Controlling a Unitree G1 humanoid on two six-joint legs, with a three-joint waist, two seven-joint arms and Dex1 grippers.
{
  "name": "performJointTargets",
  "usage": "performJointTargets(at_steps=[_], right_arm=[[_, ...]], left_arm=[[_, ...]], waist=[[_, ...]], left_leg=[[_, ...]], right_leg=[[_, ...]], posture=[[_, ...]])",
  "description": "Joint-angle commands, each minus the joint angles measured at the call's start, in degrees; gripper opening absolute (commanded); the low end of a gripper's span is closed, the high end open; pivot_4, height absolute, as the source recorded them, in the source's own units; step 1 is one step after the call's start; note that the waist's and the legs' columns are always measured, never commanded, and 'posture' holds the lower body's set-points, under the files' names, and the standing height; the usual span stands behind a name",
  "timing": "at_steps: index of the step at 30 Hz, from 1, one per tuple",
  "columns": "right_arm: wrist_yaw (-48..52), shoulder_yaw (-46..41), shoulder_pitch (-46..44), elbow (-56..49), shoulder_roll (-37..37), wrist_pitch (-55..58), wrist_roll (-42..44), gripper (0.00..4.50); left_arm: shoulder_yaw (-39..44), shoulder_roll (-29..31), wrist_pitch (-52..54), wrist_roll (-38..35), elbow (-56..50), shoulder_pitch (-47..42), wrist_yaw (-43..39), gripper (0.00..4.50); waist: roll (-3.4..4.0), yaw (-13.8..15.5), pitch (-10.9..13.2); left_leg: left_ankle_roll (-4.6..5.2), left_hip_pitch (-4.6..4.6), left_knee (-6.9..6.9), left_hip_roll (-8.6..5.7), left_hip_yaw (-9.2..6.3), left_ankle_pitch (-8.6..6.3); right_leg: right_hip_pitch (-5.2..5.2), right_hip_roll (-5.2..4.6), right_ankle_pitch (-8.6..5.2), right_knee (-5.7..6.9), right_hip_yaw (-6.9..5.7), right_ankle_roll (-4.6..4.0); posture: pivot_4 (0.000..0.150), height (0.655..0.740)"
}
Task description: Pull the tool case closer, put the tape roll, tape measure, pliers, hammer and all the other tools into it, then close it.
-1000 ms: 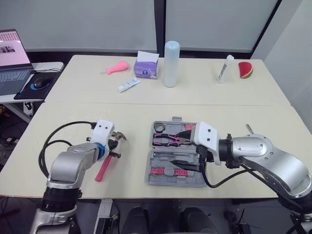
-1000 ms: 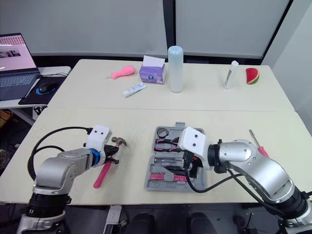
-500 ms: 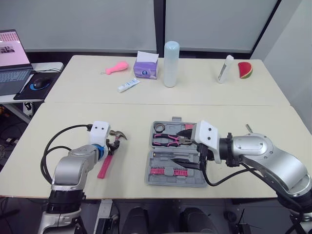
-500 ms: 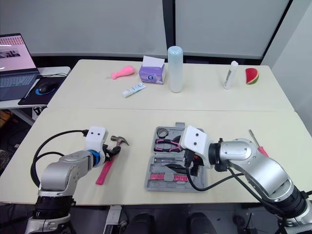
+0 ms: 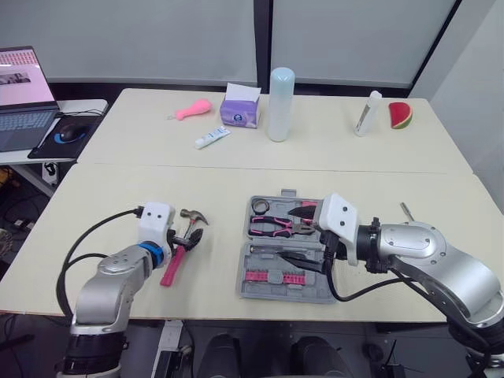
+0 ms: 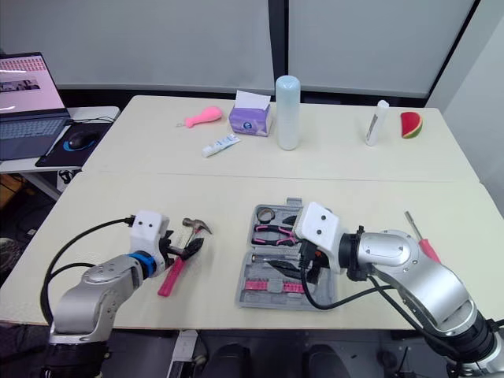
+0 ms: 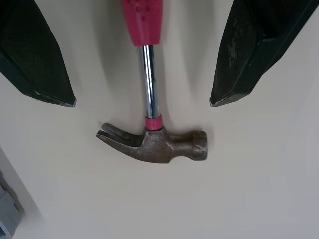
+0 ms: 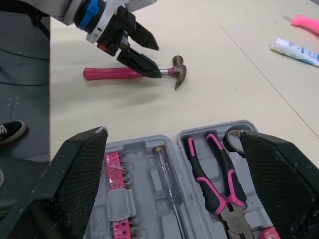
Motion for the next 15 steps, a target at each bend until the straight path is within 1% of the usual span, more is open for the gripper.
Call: performJointTargets(at_steps=[1, 8, 11, 15], right_arm=[[-0.39, -1.07, -0.11, -1.95, -0.08, -0.13, -0.03, 4.50], [-0.17, -1.32, -0.13, -2.50, -0.62, 0.45, 0.20, 4.50], [-0.19, -1.50, -0.31, -2.72, -0.67, 0.78, 0.27, 4.50], [-0.26, -1.59, -0.49, -2.85, -0.74, 0.84, 0.03, 4.50]], left_arm=[[-0.59, -0.77, -1.43, 1.61, 2.26, -1.29, 1.45, 4.49], [-1.47, -2.11, -2.32, 2.29, 6.16, -2.68, 1.79, 4.49], [-1.13, -2.61, -2.71, 2.46, 7.75, -3.09, 2.18, 3.89], [-1.54, -2.46, -2.88, 2.65, 8.99, -3.11, 1.89, 2.67]], waist=[[0.00, -0.01, 0.00], [0.00, -0.01, 0.00], [0.00, -0.01, 0.00], [0.00, -0.01, -0.01]], left_leg=[[0.00, 0.00, 0.00, 0.00, -0.01, 0.00], [0.00, 0.00, 0.00, 0.00, -0.02, 0.00], [0.00, 0.00, 0.00, 0.00, -0.03, 0.00], [0.00, 0.01, 0.00, -0.01, -0.03, 0.00]], right_leg=[[0.00, 0.00, 0.00, 0.00, -0.01, 0.00], [0.01, 0.00, 0.00, 0.00, -0.01, 0.00], [0.02, 0.00, 0.00, 0.00, -0.03, 0.00], [0.04, 0.00, 0.00, 0.00, -0.02, 0.00]], posture=[[0.150, 0.7075], [0.150, 0.7075], [0.150, 0.7075], [0.150, 0.7075]])
